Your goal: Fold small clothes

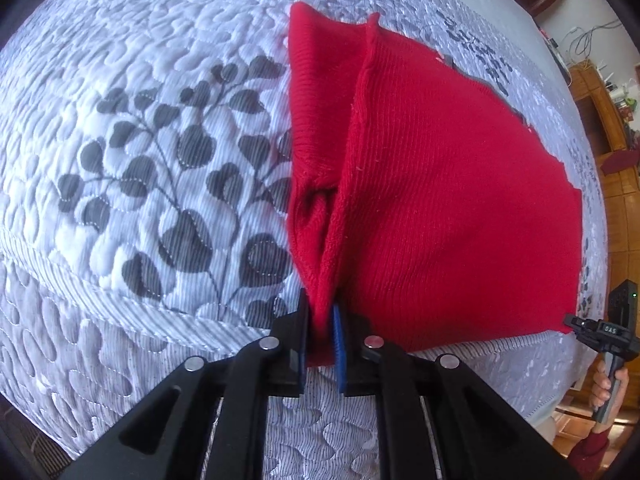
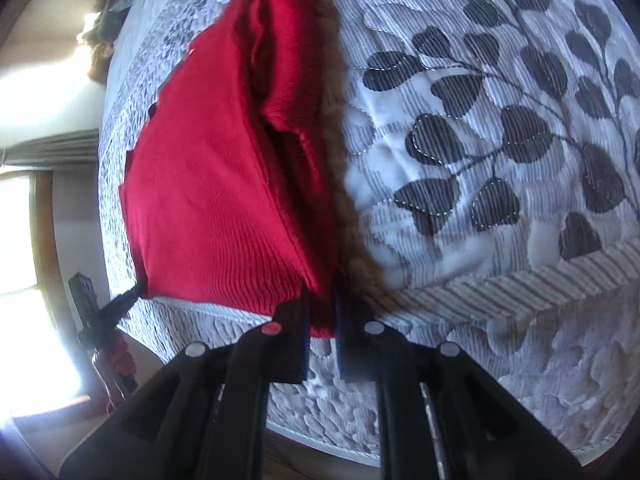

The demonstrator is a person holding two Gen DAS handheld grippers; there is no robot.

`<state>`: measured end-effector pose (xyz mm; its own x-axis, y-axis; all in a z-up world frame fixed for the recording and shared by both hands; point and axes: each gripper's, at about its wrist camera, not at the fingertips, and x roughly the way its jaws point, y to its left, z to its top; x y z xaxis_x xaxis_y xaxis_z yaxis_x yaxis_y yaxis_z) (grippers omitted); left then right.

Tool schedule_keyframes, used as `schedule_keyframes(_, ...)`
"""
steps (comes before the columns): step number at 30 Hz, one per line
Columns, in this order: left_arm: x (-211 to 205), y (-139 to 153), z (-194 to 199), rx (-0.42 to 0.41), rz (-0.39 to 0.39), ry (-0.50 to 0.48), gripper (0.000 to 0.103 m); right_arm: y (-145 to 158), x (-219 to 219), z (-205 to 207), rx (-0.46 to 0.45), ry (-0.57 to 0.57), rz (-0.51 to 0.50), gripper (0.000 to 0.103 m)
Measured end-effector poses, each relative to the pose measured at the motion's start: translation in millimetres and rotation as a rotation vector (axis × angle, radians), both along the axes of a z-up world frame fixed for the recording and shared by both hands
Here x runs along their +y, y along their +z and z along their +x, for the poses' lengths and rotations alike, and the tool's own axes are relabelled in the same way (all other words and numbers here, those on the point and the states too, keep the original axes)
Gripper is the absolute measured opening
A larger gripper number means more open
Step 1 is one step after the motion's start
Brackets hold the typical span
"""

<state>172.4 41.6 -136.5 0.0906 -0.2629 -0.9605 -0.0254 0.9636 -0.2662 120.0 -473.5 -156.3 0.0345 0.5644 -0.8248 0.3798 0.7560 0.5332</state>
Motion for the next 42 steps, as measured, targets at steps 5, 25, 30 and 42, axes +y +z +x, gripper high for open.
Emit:
schedule_keyframes(5, -10, 17, 2, -0.053, 0.103, -0.024, 0.025, 6, 7, 4, 0.007, -0.024, -0.035, 0.009)
schedule_keyframes(25, 0, 17, 14, -0.063, 0.063, -0.047, 0.028, 94, 77, 59, -0.114, 0.022, -0.240, 0.009)
schedule_keyframes(30, 24, 39, 9, -0.107, 0.010, -0.014, 0.031, 124, 148, 102, -0.190, 0.172, -0.339, 0.009)
schedule_keyframes(42, 74, 37, 9, -0.103, -0.033, 0.072, 0.033, 96, 327, 115, -0.273, 0.554, -0.288, 0.009)
